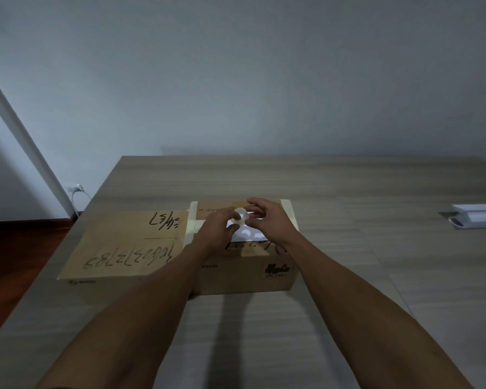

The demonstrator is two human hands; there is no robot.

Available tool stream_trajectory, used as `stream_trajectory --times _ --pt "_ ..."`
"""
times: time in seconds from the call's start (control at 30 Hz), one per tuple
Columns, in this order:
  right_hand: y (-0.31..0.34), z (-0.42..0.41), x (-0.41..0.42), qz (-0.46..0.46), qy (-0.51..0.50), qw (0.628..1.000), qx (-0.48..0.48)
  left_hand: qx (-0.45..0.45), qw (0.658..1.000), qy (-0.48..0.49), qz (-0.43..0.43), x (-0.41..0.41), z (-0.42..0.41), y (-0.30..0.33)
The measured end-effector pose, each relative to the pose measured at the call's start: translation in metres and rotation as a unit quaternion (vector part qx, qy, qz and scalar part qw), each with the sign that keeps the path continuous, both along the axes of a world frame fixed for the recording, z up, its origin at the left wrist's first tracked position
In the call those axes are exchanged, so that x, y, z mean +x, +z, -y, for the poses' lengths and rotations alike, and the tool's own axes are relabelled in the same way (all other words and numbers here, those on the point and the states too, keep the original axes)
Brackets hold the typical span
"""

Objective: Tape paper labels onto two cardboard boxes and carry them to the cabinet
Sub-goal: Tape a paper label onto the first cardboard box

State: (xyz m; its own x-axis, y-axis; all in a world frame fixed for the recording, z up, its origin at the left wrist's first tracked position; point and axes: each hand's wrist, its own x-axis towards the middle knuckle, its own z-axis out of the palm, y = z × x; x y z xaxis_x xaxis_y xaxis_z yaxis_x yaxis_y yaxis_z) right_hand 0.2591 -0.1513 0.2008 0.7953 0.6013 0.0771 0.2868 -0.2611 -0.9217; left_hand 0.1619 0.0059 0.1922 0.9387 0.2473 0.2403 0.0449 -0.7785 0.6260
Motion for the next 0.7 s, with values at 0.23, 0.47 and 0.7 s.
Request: stream_trajectory --times 0.23,0.47,0.7 --pt "0.000 0.001 0.004 -0.016 -0.040 0.999 0.031 -0.026 0.999 0.020 -0.010 0.005 0.006 -0.004" --pt "0.000 0.005 0.010 -0.016 -0.081 0.994 0.068 -0.021 1.000 -0.011 -0.004 0.004 0.012 -0.002" --pt "-0.003 0.000 0.010 0.010 -0.100 0.994 0.049 -0.034 0.999 -0.031 -0.009 0.001 0.014 0.000"
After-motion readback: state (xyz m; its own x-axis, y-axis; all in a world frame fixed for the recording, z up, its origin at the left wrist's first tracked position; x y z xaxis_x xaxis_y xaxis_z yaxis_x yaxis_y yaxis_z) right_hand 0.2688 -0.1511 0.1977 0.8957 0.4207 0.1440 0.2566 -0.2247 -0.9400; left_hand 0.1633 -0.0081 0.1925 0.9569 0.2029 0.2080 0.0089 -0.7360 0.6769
